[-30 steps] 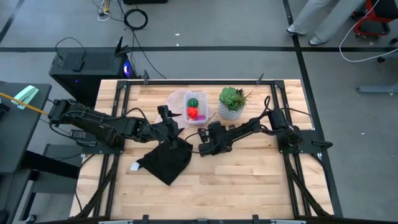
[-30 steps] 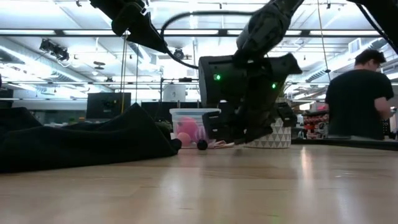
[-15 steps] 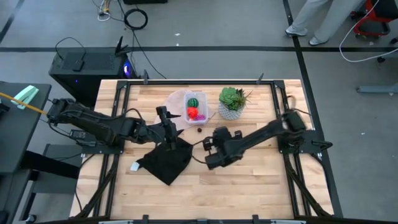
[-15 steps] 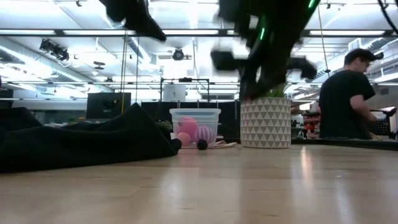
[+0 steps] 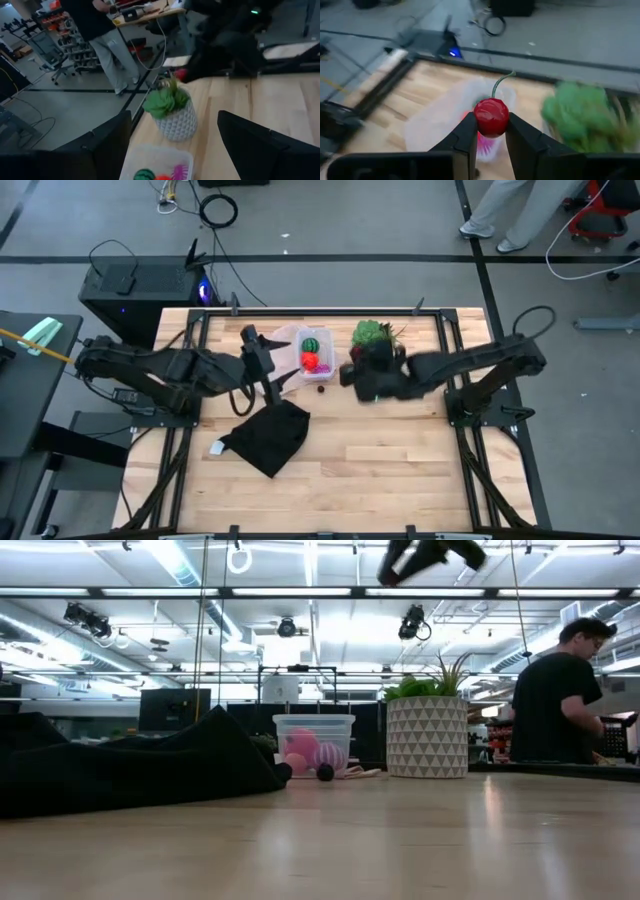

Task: Pick and placing Produce into tupperware
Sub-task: Put the cherry into the transparent bin

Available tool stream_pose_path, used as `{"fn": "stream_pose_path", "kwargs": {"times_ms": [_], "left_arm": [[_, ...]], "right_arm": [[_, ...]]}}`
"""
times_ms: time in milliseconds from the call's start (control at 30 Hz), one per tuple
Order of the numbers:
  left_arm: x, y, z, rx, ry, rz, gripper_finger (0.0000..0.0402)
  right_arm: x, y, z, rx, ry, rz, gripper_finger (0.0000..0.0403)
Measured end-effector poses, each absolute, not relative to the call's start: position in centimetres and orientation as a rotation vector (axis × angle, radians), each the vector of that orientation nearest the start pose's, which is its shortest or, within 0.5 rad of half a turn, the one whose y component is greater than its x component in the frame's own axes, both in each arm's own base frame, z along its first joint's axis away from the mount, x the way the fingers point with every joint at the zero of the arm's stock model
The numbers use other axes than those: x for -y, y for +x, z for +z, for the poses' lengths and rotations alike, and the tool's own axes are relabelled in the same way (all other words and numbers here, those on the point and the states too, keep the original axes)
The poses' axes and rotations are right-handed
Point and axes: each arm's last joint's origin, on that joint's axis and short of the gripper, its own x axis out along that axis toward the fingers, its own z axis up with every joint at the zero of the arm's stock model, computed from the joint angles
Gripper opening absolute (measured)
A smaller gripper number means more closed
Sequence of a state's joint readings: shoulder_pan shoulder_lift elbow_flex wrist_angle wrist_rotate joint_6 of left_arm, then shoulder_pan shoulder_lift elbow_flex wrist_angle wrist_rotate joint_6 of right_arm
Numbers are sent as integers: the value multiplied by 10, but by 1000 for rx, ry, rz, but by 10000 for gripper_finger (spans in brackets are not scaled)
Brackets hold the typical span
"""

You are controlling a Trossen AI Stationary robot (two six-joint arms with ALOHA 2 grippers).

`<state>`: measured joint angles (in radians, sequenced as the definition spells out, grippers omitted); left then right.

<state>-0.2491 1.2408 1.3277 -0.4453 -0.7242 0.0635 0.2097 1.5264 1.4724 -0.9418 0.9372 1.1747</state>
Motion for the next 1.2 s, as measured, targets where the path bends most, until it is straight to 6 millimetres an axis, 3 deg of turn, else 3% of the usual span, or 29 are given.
{"fn": "stream_pose_path", "kwargs": {"times_ms": [233,500,700,967,1200], "left_arm": [[40,249,426,-281,174,480,302],[39,248,429,-272,132,490,302],[39,248,429,-271,122,491,302],[39,248,431,-255,114,491,302],[39,249,431,-249,110,491,302]], "right_arm": [[3,311,401,-400,399,-865,91],[67,319,422,-501,391,-753,91],[106,331,406,-598,422,-684,91],[134,353,375,-695,398,-566,91],[162,363,363,-666,388,-446,91]]}}
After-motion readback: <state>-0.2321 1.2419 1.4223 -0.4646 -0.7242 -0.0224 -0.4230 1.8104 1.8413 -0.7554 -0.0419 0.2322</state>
